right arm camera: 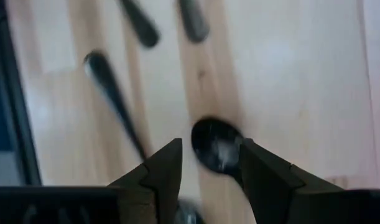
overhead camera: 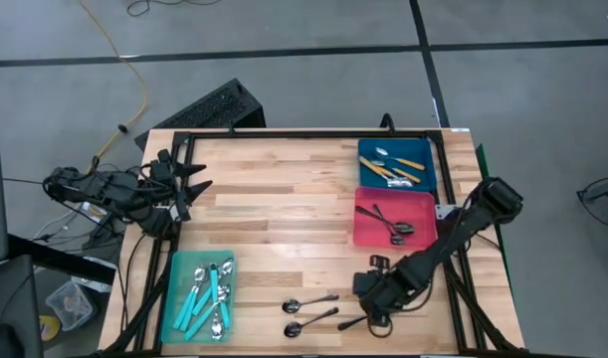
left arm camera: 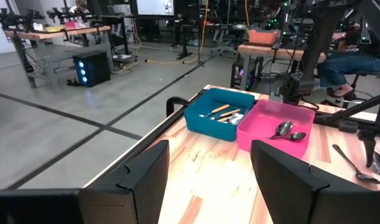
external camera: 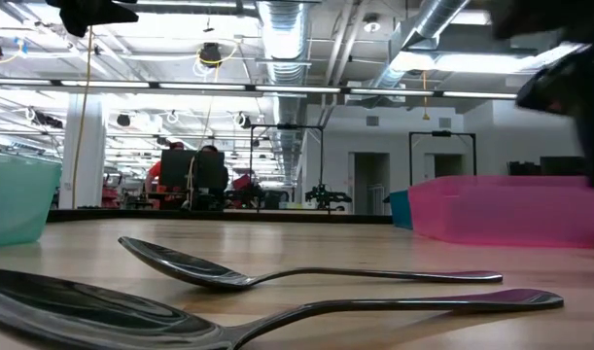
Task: Sort silverware by color (type)
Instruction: Put the black spoon into the red bin
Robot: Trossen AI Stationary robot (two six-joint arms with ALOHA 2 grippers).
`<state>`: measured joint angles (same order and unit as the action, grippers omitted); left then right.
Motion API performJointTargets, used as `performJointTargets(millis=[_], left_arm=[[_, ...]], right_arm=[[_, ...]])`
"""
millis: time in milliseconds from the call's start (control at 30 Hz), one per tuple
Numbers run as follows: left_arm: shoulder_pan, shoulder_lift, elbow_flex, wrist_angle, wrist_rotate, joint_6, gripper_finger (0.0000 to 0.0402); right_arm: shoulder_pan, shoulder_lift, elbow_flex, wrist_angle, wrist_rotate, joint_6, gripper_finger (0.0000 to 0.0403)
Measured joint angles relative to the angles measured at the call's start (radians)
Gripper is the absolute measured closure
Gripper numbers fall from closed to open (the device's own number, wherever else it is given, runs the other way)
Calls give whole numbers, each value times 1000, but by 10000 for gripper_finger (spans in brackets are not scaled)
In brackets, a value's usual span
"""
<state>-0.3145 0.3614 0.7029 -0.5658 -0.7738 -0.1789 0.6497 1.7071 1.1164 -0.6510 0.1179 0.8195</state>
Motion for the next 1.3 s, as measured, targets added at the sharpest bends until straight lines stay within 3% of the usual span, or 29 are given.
performJointTargets(millis=[167,567,767,1100,1300], left_arm=[[0,0,0,-4,0,6,189],[0,0,0,-4,0,8,189],[0,0,0,-4,0,8,189],[0,0,0,-4,0,7,189],[0,0,0,-4,0,7,189]], right_arm=[[-11,53,0,63,18,17,223],[10,113,0,34,47,170,227],[38,113,0,-89,124,278,227],[66,113,0,-176,128,384,227],[95,113,0,-314,122,519,227]])
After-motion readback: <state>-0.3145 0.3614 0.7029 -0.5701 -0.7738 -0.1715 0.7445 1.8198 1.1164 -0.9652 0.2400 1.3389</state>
